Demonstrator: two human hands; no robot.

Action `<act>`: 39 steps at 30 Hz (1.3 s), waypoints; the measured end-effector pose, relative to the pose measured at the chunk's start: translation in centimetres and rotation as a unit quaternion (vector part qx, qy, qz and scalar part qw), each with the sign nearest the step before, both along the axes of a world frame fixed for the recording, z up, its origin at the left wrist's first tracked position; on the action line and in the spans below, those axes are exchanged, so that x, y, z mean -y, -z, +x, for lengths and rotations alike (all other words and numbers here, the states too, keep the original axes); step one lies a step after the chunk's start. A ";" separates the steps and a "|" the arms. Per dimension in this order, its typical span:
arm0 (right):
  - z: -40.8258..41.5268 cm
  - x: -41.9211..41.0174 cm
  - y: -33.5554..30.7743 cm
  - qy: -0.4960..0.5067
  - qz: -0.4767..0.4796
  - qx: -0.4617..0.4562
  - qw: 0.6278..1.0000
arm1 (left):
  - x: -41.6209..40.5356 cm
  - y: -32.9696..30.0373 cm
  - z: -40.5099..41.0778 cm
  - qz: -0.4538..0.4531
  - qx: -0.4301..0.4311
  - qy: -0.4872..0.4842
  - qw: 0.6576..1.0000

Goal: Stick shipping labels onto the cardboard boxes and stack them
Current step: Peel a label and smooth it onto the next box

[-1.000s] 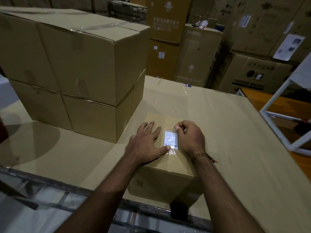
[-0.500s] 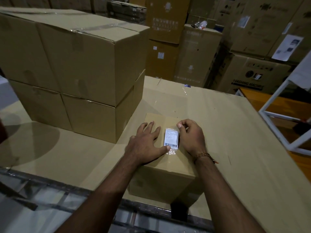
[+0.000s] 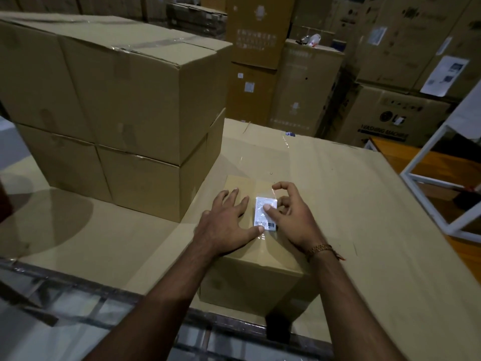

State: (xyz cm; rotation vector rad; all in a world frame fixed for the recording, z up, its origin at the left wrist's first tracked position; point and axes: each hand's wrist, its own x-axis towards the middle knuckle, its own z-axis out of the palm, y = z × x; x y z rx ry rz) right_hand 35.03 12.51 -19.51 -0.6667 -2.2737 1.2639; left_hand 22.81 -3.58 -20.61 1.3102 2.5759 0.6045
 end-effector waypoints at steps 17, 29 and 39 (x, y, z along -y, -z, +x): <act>2.0 -0.7 -0.8 -0.077 -0.040 0.103 0.991 | 0.4 -0.5 -0.4 -0.009 0.038 0.020 0.999; 2.0 -0.6 -0.7 -0.076 -0.058 0.084 0.992 | 0.6 -0.6 -0.6 -0.004 0.048 0.033 0.998; 2.4 -0.5 -0.9 -0.084 -0.073 0.076 0.991 | 0.6 -0.4 -0.8 0.005 0.056 0.039 0.998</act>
